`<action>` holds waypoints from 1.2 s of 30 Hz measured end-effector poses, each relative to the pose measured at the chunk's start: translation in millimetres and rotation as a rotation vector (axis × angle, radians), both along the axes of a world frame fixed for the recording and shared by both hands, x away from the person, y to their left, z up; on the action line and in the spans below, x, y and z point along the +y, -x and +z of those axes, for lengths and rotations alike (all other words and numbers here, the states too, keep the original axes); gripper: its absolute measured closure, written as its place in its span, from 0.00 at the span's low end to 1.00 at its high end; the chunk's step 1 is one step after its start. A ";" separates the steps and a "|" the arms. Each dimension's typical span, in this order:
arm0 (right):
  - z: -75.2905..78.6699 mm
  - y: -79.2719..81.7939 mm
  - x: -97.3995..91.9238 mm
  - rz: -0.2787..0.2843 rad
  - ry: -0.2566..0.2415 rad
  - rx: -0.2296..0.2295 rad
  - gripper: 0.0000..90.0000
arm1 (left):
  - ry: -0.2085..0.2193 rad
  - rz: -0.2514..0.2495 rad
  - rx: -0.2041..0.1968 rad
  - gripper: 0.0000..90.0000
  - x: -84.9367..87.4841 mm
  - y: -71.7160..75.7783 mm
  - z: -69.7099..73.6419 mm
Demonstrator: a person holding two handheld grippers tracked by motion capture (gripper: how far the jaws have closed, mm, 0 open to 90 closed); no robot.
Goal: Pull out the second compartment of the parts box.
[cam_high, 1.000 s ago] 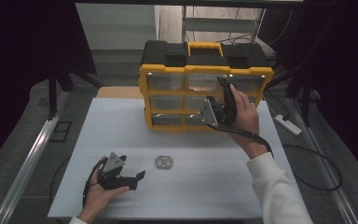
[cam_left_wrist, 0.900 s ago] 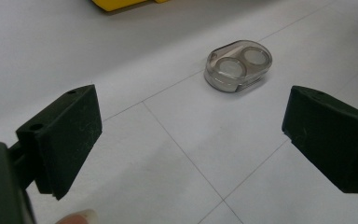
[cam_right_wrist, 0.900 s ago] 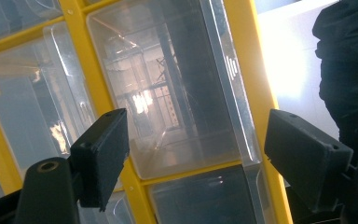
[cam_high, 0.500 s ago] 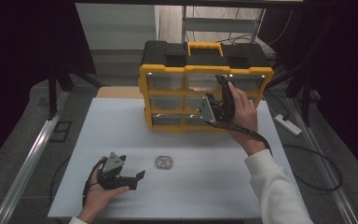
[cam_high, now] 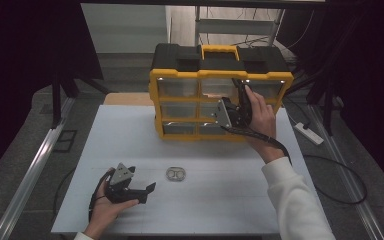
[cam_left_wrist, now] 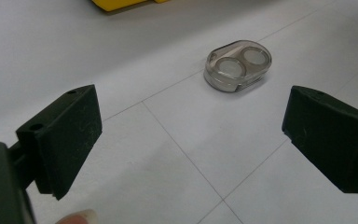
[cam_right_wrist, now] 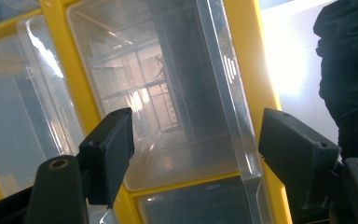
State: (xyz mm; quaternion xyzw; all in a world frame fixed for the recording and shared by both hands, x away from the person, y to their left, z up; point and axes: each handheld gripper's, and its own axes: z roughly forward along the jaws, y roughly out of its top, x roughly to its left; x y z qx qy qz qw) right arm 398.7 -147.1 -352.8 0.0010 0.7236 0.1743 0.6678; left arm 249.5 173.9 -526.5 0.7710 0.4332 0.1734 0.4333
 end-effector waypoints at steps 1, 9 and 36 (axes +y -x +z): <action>-0.5 -1.3 -0.2 0.004 -0.008 -0.009 0.30 | 0.001 0.000 0.000 0.06 0.1 0.0 0.0; 3.6 -1.0 -0.2 -0.002 0.023 -0.001 0.33 | 0.000 0.000 0.000 0.06 0.1 -0.1 -0.1; 4.1 -2.1 3.3 -0.012 0.050 -0.057 0.51 | -0.001 0.000 0.000 0.06 0.8 0.0 0.1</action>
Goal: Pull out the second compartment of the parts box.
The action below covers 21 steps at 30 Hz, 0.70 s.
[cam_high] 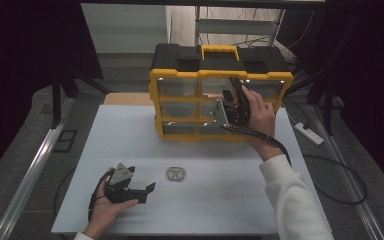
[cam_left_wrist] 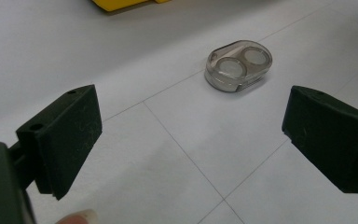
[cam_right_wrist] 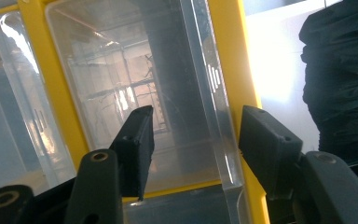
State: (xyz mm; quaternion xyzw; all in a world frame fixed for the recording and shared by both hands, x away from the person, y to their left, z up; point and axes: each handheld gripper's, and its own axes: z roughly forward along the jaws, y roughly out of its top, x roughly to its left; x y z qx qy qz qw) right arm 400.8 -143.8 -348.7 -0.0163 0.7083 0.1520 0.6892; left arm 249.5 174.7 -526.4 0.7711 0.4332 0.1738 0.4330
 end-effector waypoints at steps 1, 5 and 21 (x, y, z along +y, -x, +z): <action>-0.2 -0.7 0.1 0.005 -0.005 -0.008 0.51 | 0.001 0.000 0.000 0.06 0.1 0.0 0.0; -1.0 -0.5 1.4 -0.001 -0.016 -0.021 0.55 | 0.000 -0.001 0.000 0.06 0.0 0.1 0.0; 1.9 1.5 0.7 -0.025 -0.004 -0.049 0.72 | 0.000 -0.001 -0.001 0.06 0.2 0.1 0.0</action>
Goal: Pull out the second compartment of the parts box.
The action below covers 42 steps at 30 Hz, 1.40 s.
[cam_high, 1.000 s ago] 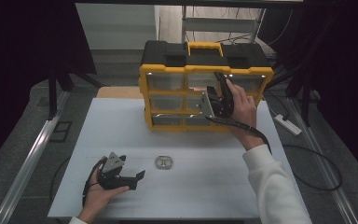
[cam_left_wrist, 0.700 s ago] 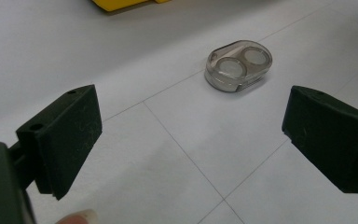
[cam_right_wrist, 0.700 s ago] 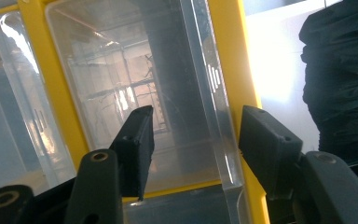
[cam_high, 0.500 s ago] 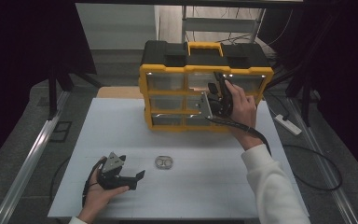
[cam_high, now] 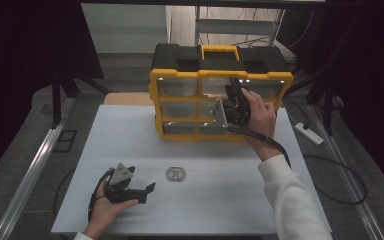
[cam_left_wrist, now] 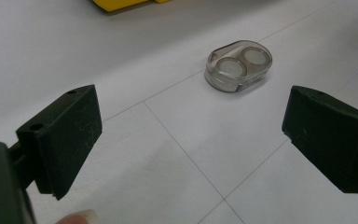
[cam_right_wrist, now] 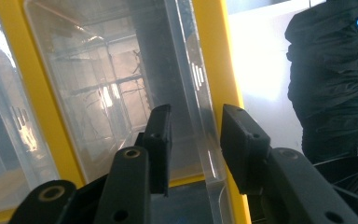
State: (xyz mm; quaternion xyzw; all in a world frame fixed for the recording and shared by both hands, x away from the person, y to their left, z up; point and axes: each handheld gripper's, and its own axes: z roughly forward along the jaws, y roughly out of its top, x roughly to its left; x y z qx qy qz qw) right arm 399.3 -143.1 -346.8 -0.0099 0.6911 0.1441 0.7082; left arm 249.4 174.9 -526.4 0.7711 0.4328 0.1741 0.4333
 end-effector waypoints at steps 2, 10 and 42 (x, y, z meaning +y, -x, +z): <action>0.3 0.4 -0.4 -0.001 -0.005 0.002 0.74 | -0.001 0.000 0.000 0.06 0.0 0.0 -0.1; 2.8 0.1 -1.8 0.005 -0.017 -0.006 0.80 | -0.001 0.001 0.001 0.06 0.2 0.0 0.1; -0.9 12.5 -3.4 0.023 -0.008 -0.046 0.82 | -0.001 0.001 0.000 0.06 0.3 0.0 -0.1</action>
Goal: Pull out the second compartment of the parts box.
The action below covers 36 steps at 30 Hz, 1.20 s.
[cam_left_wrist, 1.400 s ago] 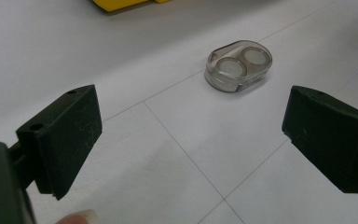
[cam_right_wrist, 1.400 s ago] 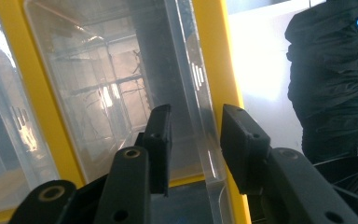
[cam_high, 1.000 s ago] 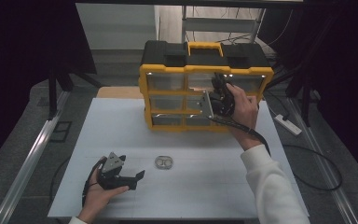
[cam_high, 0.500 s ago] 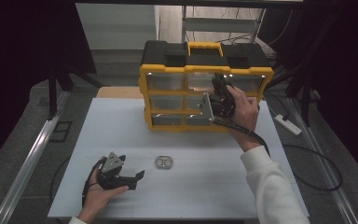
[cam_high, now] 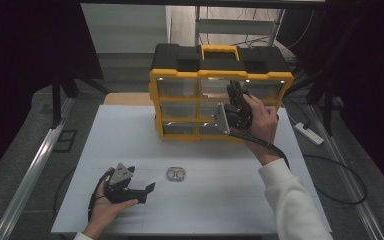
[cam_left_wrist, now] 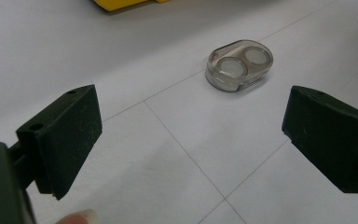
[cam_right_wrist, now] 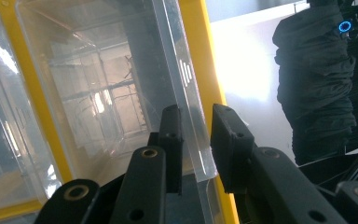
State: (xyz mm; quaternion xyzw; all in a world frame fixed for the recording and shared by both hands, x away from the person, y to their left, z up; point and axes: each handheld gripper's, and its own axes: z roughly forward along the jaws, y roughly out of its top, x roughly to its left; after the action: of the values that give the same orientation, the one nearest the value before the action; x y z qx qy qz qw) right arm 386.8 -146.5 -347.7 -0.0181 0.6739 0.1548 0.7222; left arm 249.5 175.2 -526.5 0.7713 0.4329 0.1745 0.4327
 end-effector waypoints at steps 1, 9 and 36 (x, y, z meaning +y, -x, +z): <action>0.0 1.2 -0.2 0.002 0.002 -0.004 0.82 | 0.000 0.000 0.000 0.06 0.0 0.0 0.0; -0.8 6.7 -1.7 0.014 -0.007 -0.007 0.82 | 0.001 0.000 0.002 0.06 -0.6 0.2 -0.3; -1.8 20.8 -6.3 0.039 -0.011 -0.015 0.82 | 0.004 0.002 0.002 0.06 -0.9 0.3 -0.5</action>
State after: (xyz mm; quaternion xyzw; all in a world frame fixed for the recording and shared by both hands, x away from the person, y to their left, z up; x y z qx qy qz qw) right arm 366.0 -152.9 -349.6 -0.0286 0.6673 0.1725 0.7240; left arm 249.2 174.3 -527.0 0.7701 0.4345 0.1736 0.4337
